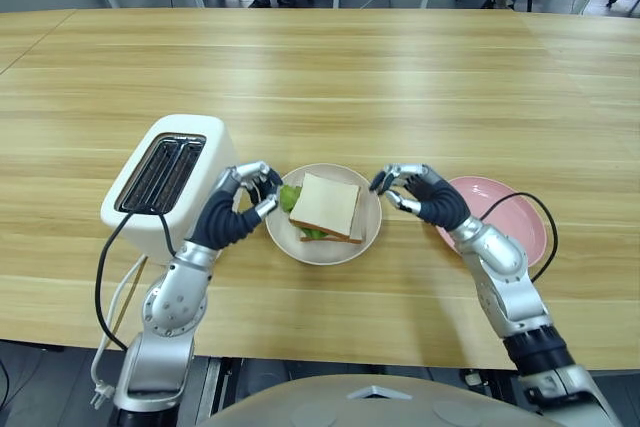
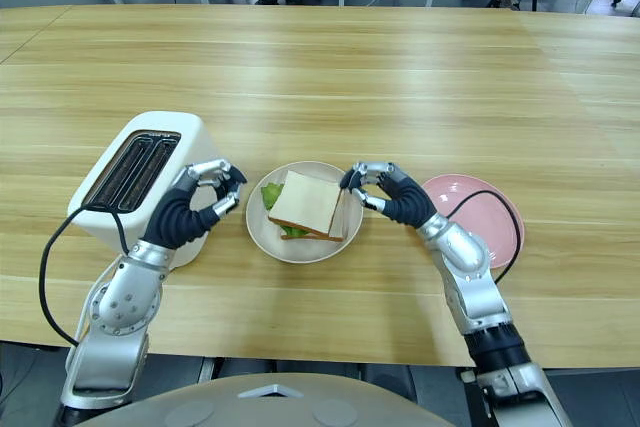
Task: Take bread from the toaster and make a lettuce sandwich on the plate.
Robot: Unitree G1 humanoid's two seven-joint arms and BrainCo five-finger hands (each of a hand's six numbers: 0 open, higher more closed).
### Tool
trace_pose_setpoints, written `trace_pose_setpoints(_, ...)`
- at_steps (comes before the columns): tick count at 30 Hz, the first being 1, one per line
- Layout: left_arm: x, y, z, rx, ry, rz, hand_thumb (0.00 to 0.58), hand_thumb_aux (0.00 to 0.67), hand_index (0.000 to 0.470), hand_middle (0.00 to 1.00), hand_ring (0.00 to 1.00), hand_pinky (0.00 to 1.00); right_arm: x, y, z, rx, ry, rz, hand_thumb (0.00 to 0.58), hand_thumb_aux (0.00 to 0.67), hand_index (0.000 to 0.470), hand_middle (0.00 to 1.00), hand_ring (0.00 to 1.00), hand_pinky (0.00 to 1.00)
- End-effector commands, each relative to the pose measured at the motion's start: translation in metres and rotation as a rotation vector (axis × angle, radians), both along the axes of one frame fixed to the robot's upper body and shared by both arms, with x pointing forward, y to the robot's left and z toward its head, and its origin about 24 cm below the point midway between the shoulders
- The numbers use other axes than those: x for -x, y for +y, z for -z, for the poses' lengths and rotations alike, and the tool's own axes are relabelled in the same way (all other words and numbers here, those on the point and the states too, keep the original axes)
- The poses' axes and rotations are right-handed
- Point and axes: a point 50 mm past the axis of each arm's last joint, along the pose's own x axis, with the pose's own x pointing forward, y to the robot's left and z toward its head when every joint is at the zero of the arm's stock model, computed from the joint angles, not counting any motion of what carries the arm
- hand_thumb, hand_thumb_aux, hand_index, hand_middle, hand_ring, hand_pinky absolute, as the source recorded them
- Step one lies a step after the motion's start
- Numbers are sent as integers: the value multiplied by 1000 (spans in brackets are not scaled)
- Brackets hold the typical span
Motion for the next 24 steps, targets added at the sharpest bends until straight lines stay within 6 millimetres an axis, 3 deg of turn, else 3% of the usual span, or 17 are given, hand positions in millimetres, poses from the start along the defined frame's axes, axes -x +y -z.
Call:
trace_pose_setpoints(1,16,-7,18,-129,69,209,580,670,460,1000,1000,1000,28,5,10,152,35,-144,580,670,460,1000,1000,1000)
trace_pose_setpoints(6,38,-13,63,-465,225,382,580,670,460,1000,1000,1000,62,5,43,560,-37,-246,580,670,460,1000,1000,1000)
trace_pose_setpoints(11,43,-18,104,-762,288,423,580,670,460,1000,1000,1000,69,11,65,844,-225,-262,580,670,460,1000,1000,1000)
trace_pose_setpoints(17,24,-17,137,-1054,222,354,580,670,460,1000,1000,1000,59,18,89,1017,-355,-246,580,670,460,1000,1000,1000)
trace_pose_setpoints(24,-20,-27,136,-1128,81,213,580,670,460,1000,1000,1000,21,33,103,1072,-460,-159,580,670,460,1000,1000,1000)
